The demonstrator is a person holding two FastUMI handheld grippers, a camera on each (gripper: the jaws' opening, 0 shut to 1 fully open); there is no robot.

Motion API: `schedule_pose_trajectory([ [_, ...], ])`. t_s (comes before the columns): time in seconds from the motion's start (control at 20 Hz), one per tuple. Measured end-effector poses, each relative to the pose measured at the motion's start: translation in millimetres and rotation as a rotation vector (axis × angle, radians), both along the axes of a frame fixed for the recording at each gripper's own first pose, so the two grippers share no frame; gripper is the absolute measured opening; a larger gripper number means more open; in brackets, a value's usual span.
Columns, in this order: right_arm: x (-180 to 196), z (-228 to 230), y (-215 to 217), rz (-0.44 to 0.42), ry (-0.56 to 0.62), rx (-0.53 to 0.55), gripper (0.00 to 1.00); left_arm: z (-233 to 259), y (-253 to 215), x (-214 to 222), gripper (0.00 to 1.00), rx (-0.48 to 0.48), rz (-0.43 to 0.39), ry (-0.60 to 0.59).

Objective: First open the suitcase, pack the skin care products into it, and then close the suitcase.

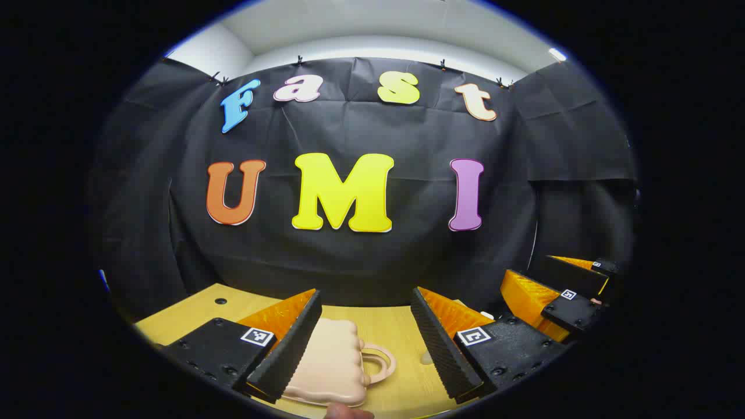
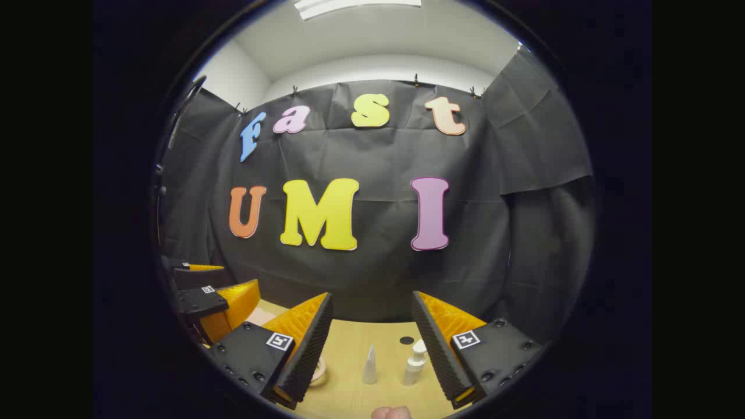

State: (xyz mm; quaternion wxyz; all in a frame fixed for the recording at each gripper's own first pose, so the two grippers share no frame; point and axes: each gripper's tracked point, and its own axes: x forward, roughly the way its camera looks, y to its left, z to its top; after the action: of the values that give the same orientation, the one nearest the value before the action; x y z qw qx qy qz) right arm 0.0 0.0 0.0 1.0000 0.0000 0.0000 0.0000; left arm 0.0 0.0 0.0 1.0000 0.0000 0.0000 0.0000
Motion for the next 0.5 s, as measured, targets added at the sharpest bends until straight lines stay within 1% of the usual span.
schedule_pose_trajectory([
  [0.05, 1, 1, 2, 0.003, 0.001, 0.009, 0.8, 6, 3, 1, 0.98, 0.014, 0.008, -0.014],
  [0.15, 5, 6, 0, 0.002, -0.01, -0.003, 0.8, 13, 2, 5, 0.98, -0.004, -0.003, -0.047],
  [0.3, 6, 17, 1, 0.007, -0.035, 0.001, 0.8, 8, 6, 6, 0.98, -0.019, 0.011, -0.028],
  [0.5, 7, 17, 4, 0.019, -0.034, -0.006, 0.8, 11, 8, 7, 0.98, -0.018, 0.017, -0.038],
])
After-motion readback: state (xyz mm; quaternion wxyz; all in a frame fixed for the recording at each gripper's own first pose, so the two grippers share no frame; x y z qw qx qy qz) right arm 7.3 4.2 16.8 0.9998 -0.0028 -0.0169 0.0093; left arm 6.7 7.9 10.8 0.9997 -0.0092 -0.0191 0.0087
